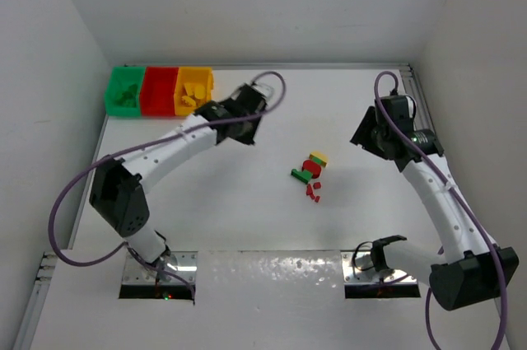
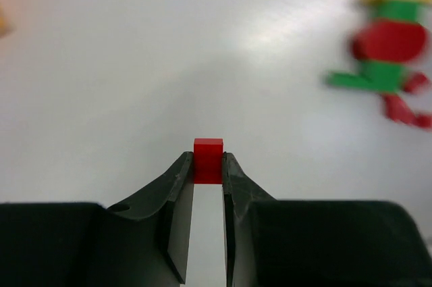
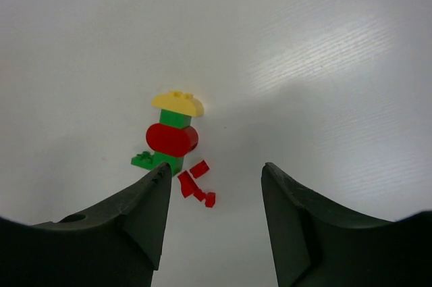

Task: Sort the legos into containers by color

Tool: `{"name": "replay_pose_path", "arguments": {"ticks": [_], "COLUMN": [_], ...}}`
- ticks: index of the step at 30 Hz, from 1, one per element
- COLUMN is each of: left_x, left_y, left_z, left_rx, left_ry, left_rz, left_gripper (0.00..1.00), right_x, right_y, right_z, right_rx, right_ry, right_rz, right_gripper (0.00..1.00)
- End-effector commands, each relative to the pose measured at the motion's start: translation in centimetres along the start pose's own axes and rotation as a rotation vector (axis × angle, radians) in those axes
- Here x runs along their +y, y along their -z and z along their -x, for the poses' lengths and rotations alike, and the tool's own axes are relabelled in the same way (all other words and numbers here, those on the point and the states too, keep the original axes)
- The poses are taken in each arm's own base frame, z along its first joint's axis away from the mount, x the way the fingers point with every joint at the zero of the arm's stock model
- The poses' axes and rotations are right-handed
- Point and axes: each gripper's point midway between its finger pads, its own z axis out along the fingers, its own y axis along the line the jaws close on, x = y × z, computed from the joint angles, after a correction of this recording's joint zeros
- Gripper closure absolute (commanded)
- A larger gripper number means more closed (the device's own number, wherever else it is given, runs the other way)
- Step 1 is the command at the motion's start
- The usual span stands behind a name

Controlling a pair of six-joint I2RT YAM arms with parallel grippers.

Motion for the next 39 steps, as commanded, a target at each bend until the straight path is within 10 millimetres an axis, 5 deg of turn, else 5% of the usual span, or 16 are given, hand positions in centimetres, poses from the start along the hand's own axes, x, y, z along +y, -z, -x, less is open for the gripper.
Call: {"name": "replay_pose_path", "arguments": {"ticks": [1,2,4,5,7,8,12,19,28,34,39], "left_x": [9.6,14.4,19.3,23.9,28.6,32.8,39.7,44.9,46.3,45.6,45.3], "left_y": [0.5,0.5,0.4,0.8,0.4,0.2,-1.1,-4.7,-9.2,-9.7,-8.8], "left_z": [2.1,2.4,4.4,4.4,5.9,6.0,6.7,6.3,4.6,4.2,4.7], "left_rx": [-0.049,-0.057,-0.103,-0.112,-0.142,-0.149,-0.176,-0.195,-0.168,-0.155,-0.182], "left_ry": [0.077,0.164,0.247,0.328,0.398,0.421,0.453,0.476,0.447,0.421,0.411], "left_rz": [0.159,0.222,0.267,0.320,0.356,0.405,0.461,0.564,0.579,0.547,0.538], "left_gripper": [1.00,1.00,1.00,1.00,1.00,1.00,1.00,1.00,1.00,0.65,0.53], "right_x": [2.3,2.7,3.0,3.1,3.0,3.0,3.0,2.8,2.7,2.5,2.5], "right_y": [0.4,0.4,0.1,0.0,-0.3,-0.5,-1.0,-1.7,-1.5,-1.2,-0.9], "right_z": [3.5,3.6,3.7,3.8,3.7,3.4,2.6,0.8,1.0,1.0,1.2], "right_rx": [-0.096,-0.092,-0.087,-0.087,-0.080,-0.072,-0.051,0.002,-0.010,-0.014,-0.021], "right_ry": [-0.007,-0.004,0.011,0.014,0.016,0.018,0.019,0.058,0.069,0.074,0.074], "right_rz": [0.078,0.091,0.094,0.095,0.088,0.087,0.095,0.109,0.109,0.106,0.111], "right_gripper": [0.45,0.45,0.45,0.45,0.45,0.45,0.45,0.46,0.46,0.46,0.46]}}
